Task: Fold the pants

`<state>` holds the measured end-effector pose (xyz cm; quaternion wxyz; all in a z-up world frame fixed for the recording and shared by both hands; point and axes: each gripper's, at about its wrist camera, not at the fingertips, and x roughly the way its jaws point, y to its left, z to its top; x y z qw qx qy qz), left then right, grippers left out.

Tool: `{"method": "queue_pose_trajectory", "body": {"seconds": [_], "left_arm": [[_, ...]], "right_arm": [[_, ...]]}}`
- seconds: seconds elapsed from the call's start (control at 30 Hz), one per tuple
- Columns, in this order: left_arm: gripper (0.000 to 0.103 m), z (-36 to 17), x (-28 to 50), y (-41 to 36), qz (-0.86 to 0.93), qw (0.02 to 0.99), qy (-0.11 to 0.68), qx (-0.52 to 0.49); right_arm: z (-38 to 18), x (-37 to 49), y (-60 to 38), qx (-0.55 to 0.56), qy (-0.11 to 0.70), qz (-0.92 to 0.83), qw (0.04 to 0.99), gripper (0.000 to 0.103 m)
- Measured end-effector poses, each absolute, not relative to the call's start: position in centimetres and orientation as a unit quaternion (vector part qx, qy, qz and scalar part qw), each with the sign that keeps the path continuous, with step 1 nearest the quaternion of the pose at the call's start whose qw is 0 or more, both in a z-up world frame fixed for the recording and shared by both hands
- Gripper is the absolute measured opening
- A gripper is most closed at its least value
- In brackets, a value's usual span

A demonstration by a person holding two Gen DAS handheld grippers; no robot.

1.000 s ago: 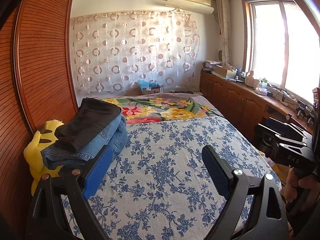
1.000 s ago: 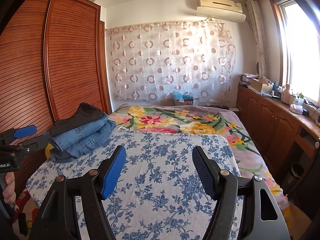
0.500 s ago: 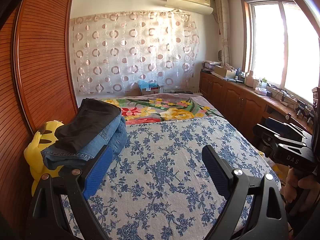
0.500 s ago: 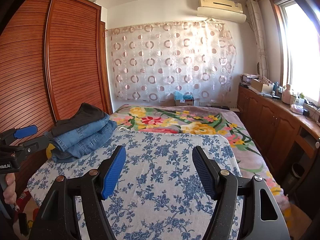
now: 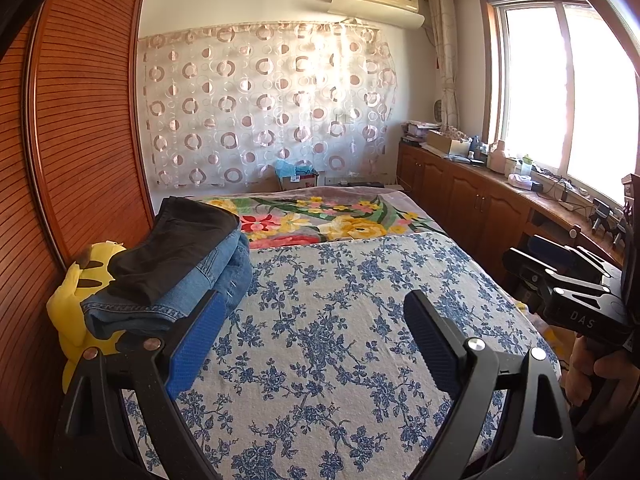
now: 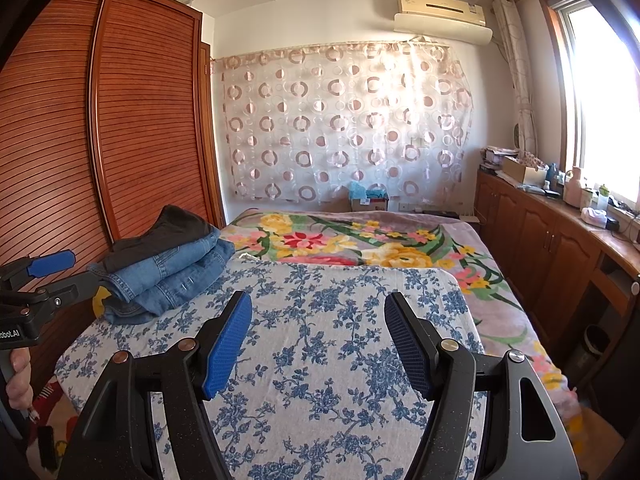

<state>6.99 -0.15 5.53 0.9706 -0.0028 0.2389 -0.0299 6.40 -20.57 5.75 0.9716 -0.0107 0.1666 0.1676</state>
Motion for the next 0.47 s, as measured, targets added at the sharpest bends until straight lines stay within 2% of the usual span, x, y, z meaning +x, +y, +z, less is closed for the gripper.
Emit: {"method": "queue_pose_trajectory", "body": {"seconds": [0.47], "left_arm": [[0.091,5.53,6.96,-0.21,-0.03,0.97,0.239,-0.003]], "right_arm": [[5.66,6.32,-20.47,-0.01,0.168,0.167,0.971,0.071]]}}
